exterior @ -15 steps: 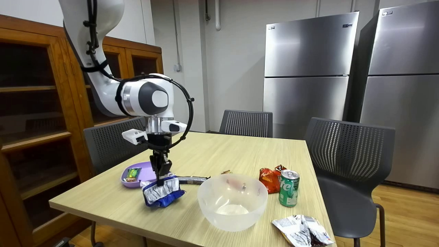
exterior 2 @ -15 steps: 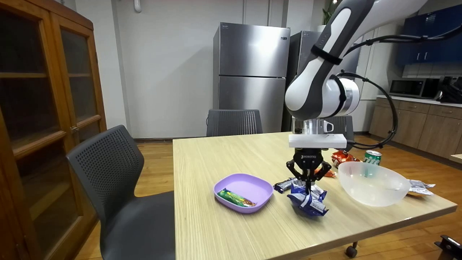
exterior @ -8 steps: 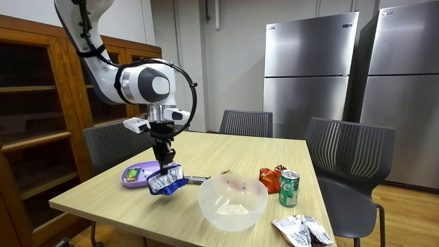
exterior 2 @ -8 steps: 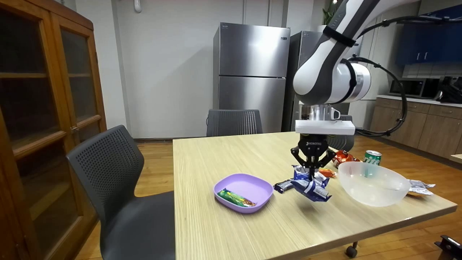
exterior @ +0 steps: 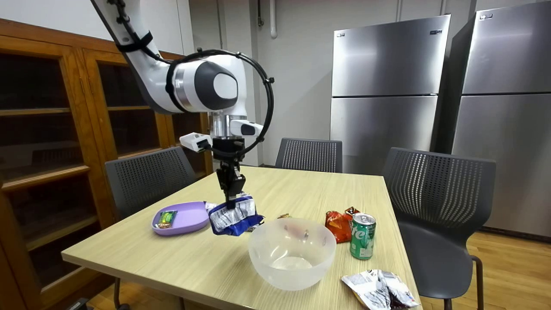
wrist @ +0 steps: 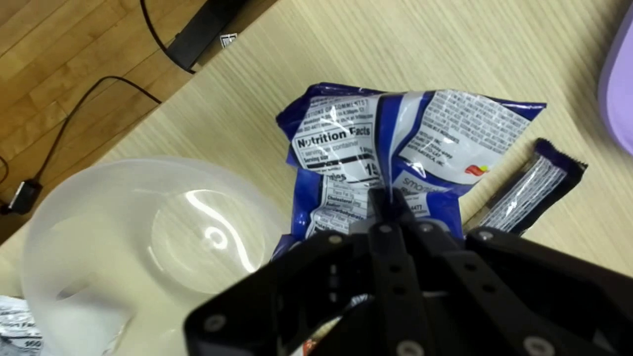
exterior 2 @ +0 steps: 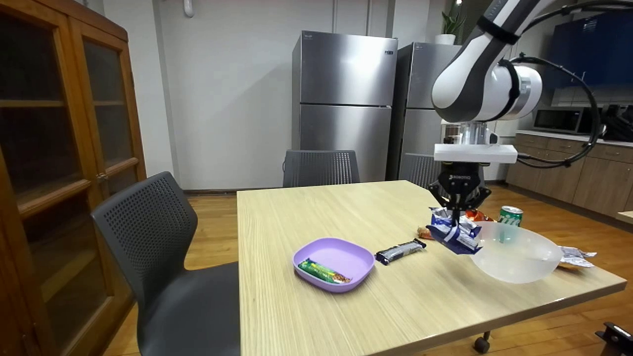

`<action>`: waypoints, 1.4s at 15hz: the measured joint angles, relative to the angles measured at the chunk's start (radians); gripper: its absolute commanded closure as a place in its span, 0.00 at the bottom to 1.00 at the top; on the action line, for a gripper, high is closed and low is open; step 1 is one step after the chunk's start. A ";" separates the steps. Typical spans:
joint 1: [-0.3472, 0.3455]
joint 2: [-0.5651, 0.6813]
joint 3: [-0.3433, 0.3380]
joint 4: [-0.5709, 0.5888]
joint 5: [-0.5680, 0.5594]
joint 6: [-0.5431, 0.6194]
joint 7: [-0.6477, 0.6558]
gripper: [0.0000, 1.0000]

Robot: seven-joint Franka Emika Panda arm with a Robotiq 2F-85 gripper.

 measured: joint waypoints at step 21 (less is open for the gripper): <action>-0.167 0.146 -0.088 0.171 -0.011 -0.117 0.024 1.00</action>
